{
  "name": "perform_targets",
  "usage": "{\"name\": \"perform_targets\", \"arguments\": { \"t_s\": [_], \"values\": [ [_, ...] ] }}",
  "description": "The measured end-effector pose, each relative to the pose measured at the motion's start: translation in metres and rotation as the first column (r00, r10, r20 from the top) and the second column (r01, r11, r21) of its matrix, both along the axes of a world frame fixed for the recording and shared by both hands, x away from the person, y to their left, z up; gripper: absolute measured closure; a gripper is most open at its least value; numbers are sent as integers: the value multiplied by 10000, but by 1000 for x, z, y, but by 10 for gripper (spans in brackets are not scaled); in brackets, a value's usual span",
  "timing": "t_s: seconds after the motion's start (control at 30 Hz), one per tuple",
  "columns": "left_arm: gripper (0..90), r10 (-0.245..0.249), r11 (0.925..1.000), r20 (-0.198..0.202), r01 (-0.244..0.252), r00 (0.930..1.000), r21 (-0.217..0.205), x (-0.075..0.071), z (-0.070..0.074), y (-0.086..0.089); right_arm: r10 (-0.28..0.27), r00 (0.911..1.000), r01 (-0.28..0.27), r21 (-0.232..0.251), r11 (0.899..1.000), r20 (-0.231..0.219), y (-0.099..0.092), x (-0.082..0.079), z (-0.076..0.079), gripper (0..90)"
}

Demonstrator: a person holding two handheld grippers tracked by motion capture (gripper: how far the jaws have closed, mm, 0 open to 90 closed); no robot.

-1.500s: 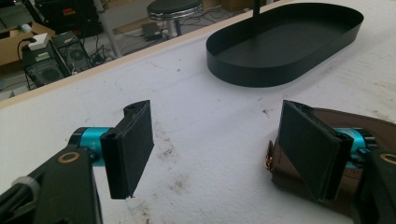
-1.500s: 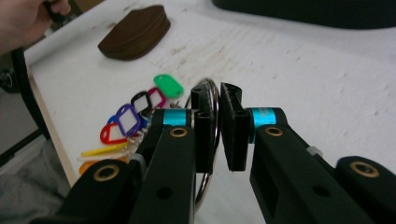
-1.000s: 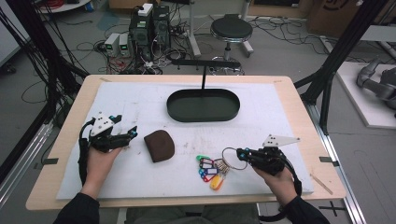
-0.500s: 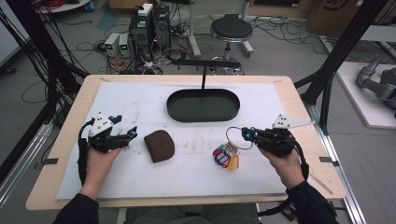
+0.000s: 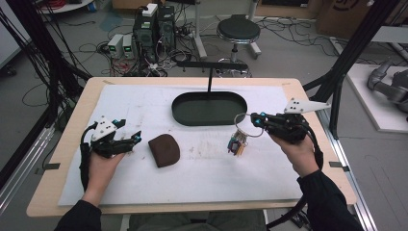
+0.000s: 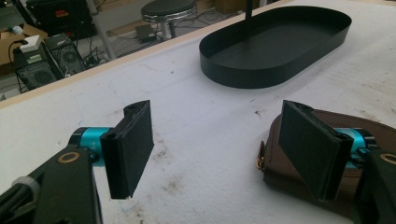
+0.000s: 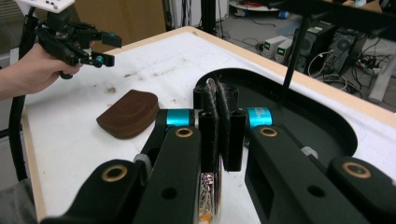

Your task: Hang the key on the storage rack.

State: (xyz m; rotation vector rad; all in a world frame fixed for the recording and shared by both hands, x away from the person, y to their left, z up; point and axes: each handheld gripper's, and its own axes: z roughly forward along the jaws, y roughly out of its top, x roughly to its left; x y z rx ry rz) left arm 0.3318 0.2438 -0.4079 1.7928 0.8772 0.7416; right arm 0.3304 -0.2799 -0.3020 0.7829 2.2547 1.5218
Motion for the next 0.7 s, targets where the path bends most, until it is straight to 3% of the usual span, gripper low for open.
{"name": "perform_targets", "arguments": {
  "t_s": [0.37, 0.7],
  "values": [
    [268, -44, 10000, -11, 44, 10000, -58, 0, 0, 0, -64, 9992, 64, -16, 10000, 399, 6, 22, 14, 884],
    [268, -83, 9999, -49, 83, 10000, -110, 1, -1, 0, -528, 9960, 525, 54, 9986, 715, 8, 56, 25, 884]
  ]
}}
